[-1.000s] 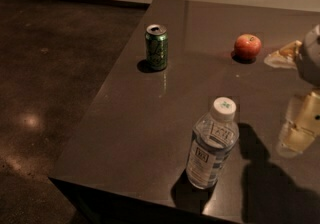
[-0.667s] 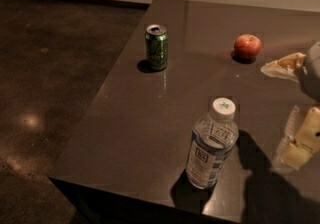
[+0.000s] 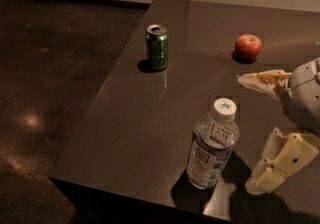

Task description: Knock blue plastic bottle over

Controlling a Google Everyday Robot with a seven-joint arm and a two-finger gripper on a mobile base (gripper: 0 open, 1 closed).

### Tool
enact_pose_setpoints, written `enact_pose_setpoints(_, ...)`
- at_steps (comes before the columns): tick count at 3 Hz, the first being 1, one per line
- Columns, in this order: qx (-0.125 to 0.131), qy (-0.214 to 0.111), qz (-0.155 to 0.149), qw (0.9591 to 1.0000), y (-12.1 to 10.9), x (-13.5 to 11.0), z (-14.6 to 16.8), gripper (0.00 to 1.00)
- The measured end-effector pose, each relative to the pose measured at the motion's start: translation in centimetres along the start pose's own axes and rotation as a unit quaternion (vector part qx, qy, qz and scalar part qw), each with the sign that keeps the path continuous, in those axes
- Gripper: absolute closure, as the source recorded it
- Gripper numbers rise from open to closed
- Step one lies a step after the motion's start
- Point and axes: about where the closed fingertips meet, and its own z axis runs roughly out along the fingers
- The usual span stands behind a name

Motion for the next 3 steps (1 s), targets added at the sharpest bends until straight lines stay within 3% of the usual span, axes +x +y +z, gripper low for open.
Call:
enact_pose_setpoints(2, -0.022, -0.037, -0.026, 0.9987, 1.8, -2.2, 2.7, 0.0)
enact_pose_setpoints(3, -0.038, -0.045, -0.038, 0.9975, 2.6, -3.2, 3.8, 0.14)
